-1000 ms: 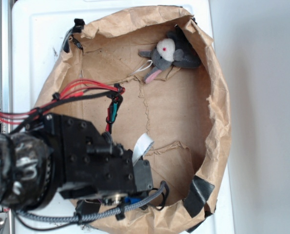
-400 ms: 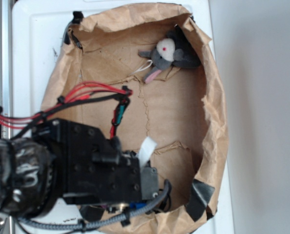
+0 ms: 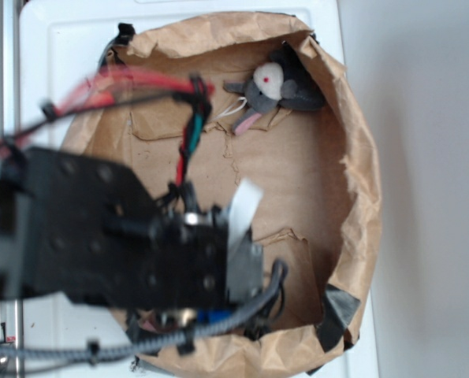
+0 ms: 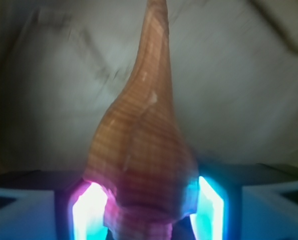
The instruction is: Grab the shell.
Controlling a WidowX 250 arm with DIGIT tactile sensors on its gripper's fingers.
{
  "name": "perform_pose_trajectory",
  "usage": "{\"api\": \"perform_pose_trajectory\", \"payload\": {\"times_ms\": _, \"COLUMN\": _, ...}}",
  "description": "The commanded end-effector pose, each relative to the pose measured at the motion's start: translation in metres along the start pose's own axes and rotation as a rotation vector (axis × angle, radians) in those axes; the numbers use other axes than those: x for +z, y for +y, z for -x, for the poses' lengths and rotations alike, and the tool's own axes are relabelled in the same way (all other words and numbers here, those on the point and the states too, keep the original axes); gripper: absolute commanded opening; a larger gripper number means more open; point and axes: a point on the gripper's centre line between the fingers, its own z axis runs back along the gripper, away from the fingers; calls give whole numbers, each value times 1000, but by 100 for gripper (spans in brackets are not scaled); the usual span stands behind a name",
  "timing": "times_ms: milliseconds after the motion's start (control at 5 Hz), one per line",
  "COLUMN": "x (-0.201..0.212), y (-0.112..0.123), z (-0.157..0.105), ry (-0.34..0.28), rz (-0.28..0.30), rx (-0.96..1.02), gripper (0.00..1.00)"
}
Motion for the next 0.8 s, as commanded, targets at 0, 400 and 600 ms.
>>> {"api": "perform_pose_trajectory", "payload": {"times_ms": 0, "x": 77, "y": 17, "z": -26, "ry": -250, "rz": -83, "rx": 161, "gripper": 0}}
{"api": "perform_pose_trajectory", "payload": {"times_ms": 400, "x": 88, "y": 15, "z": -36, "ry": -190, "rz": -49, "rx": 146, "gripper": 0}}
{"api": "perform_pose_trajectory", "payload": {"times_ms": 600, "x": 83, "y": 11, "z": -33, "ry": -188, "rz": -38, "rx": 132, "gripper": 0}}
